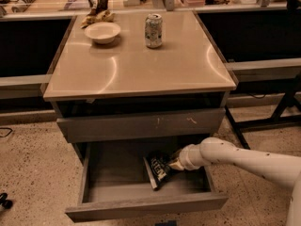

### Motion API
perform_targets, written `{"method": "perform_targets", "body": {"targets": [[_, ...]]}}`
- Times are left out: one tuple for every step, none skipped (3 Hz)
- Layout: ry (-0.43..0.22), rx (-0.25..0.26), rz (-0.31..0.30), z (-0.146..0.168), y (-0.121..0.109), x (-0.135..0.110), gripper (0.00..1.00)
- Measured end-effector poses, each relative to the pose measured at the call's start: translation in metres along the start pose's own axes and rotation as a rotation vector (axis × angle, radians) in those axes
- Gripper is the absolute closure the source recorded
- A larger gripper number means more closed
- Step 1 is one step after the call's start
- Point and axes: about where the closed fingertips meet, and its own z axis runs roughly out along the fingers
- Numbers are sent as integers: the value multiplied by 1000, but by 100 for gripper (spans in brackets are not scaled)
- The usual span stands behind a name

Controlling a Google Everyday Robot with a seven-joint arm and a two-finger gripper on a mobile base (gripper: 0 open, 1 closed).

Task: Place blue chip bag into middle drawer

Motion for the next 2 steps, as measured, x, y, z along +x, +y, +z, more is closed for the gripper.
{"method": "perform_targets", "body": {"targets": [[0,0,0,0,0,0,11],[0,0,0,0,0,0,0]]}}
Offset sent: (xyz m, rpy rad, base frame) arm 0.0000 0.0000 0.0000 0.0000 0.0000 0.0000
